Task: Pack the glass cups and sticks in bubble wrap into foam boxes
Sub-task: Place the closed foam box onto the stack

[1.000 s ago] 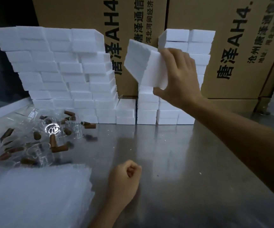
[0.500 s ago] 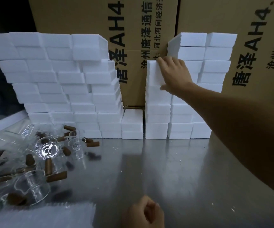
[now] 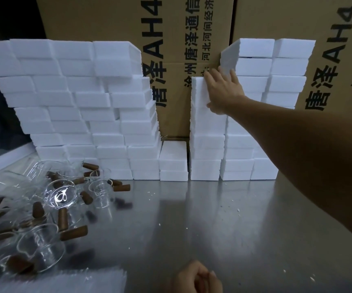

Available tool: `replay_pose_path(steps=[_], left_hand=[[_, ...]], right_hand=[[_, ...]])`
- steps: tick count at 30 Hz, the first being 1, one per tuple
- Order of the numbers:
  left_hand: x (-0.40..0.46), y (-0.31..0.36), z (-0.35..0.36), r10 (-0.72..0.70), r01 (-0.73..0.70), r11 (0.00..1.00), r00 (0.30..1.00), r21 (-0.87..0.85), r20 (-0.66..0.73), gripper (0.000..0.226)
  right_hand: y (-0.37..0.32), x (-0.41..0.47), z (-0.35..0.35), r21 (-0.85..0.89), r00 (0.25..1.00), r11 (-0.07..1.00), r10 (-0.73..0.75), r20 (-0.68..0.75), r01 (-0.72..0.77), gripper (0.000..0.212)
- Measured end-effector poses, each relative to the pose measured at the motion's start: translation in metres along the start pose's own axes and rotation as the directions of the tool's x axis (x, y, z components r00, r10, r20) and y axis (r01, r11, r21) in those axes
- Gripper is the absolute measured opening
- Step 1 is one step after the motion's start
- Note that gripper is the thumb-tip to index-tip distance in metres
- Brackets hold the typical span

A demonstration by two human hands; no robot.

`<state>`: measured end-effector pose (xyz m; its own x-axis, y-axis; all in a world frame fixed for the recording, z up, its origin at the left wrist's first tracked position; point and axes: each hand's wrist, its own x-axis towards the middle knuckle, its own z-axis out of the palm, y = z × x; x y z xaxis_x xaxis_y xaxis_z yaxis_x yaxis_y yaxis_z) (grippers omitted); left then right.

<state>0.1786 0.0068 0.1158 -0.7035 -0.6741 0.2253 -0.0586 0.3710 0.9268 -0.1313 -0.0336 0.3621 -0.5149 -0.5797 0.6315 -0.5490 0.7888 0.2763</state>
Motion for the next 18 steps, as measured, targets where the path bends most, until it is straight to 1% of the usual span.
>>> replay_pose_path(steps=[1,2,3,5,6,7,8,9,10,11,12,13,14,15,16,17,18], left_hand=[[-0.002,0.001,0.000,0.040,-0.040,0.999,0.999,-0.009,-0.020,0.028],[-0.003,0.001,0.000,0.065,-0.064,0.998,0.997,0.011,-0.049,0.018],[-0.005,0.000,0.000,0.092,-0.091,0.995,0.994,0.029,-0.059,0.019],[-0.005,-0.004,0.000,0.093,-0.090,0.994,0.994,0.054,-0.048,0.021],[-0.004,-0.003,0.000,0.060,-0.057,0.995,0.998,0.080,-0.036,0.027],[-0.004,-0.003,0.000,0.022,-0.020,0.995,1.000,0.101,-0.022,0.031],[-0.004,-0.002,0.001,0.001,0.002,0.994,1.000,0.109,-0.024,0.033],[-0.005,-0.001,0.002,-0.021,0.024,0.994,0.999,0.107,-0.030,0.036],[-0.007,0.000,0.002,-0.048,0.051,0.992,0.999,0.112,-0.024,0.037],[-0.008,0.002,0.003,-0.064,0.066,0.990,0.998,0.126,-0.022,0.038],[-0.007,0.003,0.003,-0.076,0.078,0.985,0.997,0.153,-0.019,0.039],[-0.006,0.002,0.002,-0.089,0.091,0.983,0.996,0.157,-0.019,0.039],[-0.006,0.003,0.000,-0.108,0.109,0.983,0.994,0.145,-0.016,0.040],[-0.006,0.004,-0.001,-0.128,0.129,0.983,0.992,0.127,-0.017,0.040],[-0.006,0.006,-0.002,-0.134,0.133,0.984,0.991,0.120,0.001,0.039],[-0.006,0.006,-0.002,-0.135,0.131,0.985,0.990,0.114,0.033,0.036],[-0.007,0.007,-0.004,-0.140,0.134,0.985,0.988,0.107,0.058,0.031]], right_hand=[[-0.003,-0.003,0.000,0.006,1.000,1.000,0.015,-0.003,-0.015,0.095],[-0.009,-0.010,0.001,0.040,0.998,0.999,0.035,-0.049,-0.034,0.095],[-0.017,-0.022,0.002,0.101,0.990,0.994,0.056,-0.132,-0.043,0.089],[-0.041,-0.056,0.012,0.240,0.951,0.970,0.057,-0.303,0.019,0.063],[-0.055,-0.075,0.021,0.327,0.939,0.943,0.065,-0.337,0.052,0.047],[-0.071,-0.095,0.030,0.463,0.949,0.886,0.116,-0.292,0.034,0.032],[-0.088,-0.113,0.039,0.619,0.963,0.782,0.217,-0.162,-0.072,0.020],[-0.104,-0.129,0.049,0.758,0.943,0.604,0.330,0.046,-0.248,0.014],[-0.120,-0.142,0.058,0.821,0.864,0.347,0.398,0.308,-0.453,0.012],[-0.134,-0.152,0.067,0.776,0.730,0.035,0.369,0.576,-0.630,0.010],[-0.146,-0.157,0.073,0.629,0.579,-0.257,0.249,0.776,-0.733,0.010],[-0.155,-0.159,0.076,0.458,0.466,-0.460,0.104,0.879,-0.761,0.012],[-0.161,-0.158,0.080,0.333,0.402,-0.557,-0.002,0.915,-0.761,0.017],[-0.165,-0.156,0.085,0.270,0.374,-0.603,-0.051,0.926,-0.751,0.023],[-0.168,-0.150,0.088,0.232,0.362,-0.642,-0.076,0.929,-0.731,0.030],[-0.169,-0.144,0.089,0.196,0.360,-0.684,-0.103,0.927,-0.702,0.042],[-0.170,-0.136,0.090,0.168,0.351,-0.715,-0.114,0.929,-0.678,0.061]])
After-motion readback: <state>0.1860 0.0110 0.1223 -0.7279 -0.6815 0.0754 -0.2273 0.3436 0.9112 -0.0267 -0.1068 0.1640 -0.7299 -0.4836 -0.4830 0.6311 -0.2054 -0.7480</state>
